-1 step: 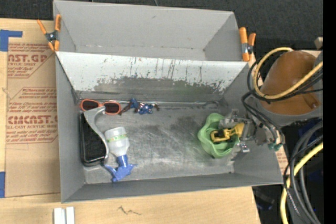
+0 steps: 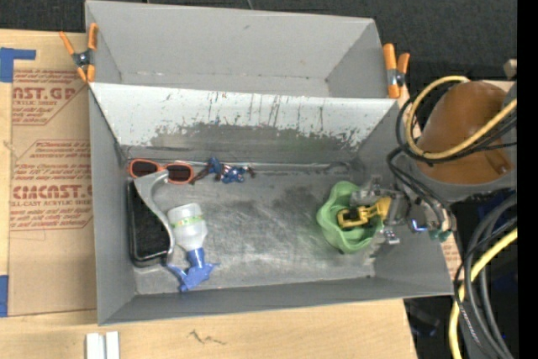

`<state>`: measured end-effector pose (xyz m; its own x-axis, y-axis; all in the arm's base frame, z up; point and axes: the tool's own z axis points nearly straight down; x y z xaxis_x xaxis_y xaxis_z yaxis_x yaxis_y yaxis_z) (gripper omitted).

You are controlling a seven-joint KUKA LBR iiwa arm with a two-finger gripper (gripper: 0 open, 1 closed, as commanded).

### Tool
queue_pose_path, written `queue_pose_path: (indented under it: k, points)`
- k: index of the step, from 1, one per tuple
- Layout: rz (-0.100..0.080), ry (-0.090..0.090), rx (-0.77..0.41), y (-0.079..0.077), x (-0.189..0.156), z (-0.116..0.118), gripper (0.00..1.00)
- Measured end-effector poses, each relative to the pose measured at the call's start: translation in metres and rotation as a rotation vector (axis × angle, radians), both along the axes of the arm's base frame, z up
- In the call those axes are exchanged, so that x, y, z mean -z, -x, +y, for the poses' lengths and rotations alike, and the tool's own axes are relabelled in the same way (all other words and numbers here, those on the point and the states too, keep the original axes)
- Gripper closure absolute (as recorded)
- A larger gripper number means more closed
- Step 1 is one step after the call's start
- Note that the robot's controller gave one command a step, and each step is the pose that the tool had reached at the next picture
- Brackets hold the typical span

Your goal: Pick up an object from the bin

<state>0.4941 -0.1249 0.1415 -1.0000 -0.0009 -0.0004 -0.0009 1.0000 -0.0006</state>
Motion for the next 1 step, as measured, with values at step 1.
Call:
queue_pose_path:
  k: [1]
  points:
    - [-0.007,0.002,-0.119,-0.0058,0.0212,0.0025,0.0]
